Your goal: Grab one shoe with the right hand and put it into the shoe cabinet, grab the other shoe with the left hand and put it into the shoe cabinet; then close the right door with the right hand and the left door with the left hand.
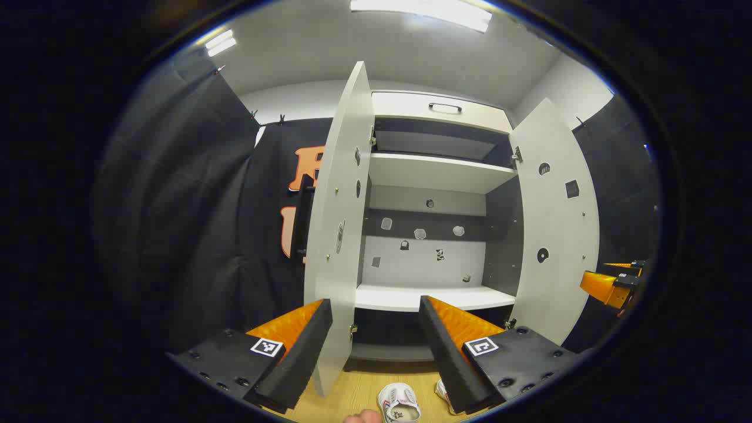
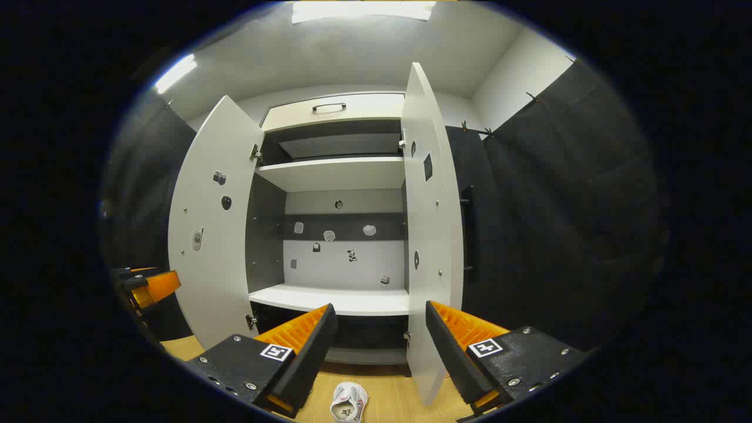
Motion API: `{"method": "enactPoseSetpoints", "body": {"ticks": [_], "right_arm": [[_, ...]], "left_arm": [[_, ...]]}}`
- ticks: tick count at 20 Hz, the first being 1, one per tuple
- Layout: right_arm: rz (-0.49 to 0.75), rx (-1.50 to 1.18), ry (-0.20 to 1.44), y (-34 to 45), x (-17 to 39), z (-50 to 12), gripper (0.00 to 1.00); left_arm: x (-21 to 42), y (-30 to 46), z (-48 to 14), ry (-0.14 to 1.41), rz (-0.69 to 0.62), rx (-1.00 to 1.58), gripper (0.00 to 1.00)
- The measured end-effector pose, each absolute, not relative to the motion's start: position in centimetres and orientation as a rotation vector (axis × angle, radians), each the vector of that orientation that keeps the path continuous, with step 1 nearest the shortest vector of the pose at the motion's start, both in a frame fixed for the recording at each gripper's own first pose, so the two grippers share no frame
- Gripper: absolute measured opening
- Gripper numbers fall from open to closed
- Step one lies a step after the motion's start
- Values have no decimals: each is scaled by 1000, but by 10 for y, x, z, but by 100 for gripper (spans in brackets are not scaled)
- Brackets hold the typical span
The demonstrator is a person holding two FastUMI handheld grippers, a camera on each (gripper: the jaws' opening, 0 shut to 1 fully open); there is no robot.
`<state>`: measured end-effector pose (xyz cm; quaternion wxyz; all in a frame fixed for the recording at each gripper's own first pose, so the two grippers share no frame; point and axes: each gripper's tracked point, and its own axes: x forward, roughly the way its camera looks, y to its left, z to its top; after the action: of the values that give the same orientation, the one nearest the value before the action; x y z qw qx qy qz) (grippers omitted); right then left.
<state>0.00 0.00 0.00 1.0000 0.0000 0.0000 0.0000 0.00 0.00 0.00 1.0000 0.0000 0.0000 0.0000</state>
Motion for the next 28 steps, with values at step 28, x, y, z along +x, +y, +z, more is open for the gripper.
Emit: {"method": "enactPoseSetpoints", "body": {"ticks": [28], "right_arm": [[40,-48,-47,11,39,4,93]], "left_arm": [[-6,-5,6,-26,2,16,96]]}}
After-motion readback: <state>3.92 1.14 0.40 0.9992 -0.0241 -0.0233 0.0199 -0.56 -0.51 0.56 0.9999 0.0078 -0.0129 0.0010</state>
